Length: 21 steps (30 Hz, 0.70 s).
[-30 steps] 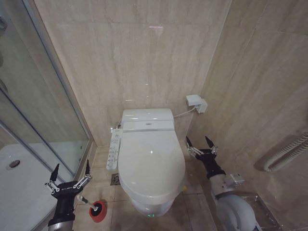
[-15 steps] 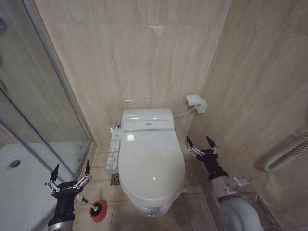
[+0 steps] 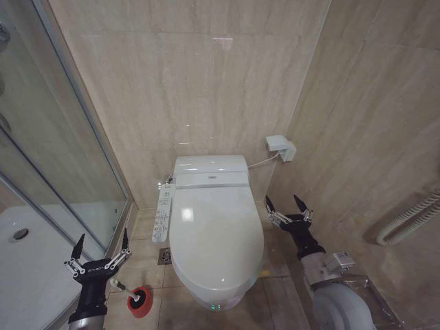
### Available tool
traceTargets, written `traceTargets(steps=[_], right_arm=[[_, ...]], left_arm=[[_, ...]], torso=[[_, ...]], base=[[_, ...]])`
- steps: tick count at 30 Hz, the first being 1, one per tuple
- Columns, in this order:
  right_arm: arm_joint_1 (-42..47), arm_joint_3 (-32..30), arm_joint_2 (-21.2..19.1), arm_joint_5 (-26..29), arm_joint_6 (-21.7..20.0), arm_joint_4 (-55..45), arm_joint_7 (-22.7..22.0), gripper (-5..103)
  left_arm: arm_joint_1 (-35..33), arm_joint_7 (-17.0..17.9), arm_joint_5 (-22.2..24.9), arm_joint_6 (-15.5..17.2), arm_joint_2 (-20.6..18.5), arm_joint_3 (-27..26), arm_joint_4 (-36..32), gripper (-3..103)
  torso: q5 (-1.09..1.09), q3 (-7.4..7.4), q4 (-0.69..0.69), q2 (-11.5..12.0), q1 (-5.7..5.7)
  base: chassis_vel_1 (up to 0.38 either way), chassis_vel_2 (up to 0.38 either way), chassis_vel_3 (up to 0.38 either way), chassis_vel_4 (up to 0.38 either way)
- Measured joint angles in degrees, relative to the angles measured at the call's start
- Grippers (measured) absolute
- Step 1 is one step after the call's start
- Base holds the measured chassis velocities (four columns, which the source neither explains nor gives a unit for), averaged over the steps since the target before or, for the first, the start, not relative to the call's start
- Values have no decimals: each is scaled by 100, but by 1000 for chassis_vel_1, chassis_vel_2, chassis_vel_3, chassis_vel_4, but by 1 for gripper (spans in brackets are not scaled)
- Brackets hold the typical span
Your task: Open the toilet lid, clean the toilet bowl with a toilet brush, close the toilet lid, and flush.
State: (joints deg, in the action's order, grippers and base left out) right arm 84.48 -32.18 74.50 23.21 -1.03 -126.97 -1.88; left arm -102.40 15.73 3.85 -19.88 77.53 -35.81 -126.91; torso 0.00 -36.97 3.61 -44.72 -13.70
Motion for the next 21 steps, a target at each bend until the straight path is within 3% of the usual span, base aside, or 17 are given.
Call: traceTargets(steps=[21], right_arm=[[-1, -2, 4, -37, -66, -14, -8, 100]], left_arm=[[0, 0, 0, 0, 0, 0, 0, 100]], torso=[[0, 0, 0, 0, 0]], base=[[0, 0, 0, 0]])
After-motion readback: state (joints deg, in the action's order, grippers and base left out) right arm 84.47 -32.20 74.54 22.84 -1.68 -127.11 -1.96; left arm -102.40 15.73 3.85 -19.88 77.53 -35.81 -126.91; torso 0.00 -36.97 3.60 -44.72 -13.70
